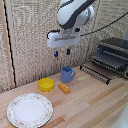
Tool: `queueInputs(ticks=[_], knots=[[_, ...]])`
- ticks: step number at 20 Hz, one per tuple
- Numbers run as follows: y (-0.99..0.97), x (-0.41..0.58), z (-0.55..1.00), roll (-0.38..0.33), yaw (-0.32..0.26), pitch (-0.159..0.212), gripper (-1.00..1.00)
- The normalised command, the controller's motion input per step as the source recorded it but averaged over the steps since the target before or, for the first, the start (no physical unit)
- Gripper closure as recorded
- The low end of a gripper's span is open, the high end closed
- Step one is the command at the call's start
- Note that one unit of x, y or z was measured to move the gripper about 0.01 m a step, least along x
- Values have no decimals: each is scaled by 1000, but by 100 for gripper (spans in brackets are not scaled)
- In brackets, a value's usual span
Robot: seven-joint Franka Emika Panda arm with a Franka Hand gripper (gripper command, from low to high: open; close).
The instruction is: Position your gripper near the tray handle while precisely lining it up. Firmly yet gently grip the handle, ensuring a strong hold. Slide the tray into the oven in a steady manner until it's entirely inside. Relinquish the handle as it sits within the oven and extract your gripper with care.
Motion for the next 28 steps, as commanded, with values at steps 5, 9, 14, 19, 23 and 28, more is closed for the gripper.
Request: queueInputs(ticks=[5, 9, 14, 19, 23, 28], knots=[[-301, -11, 0, -311, 98, 3, -100], [-290, 0, 0, -342, 80, 5, -100], [-286, 0, -6, -338, 93, 3, -100], [-310, 0, -92, -310, 132, 0, -100], [-284, 0, -167, -289, 166, 4, -100], [-331, 0, -95, -302, 147, 0, -100]])
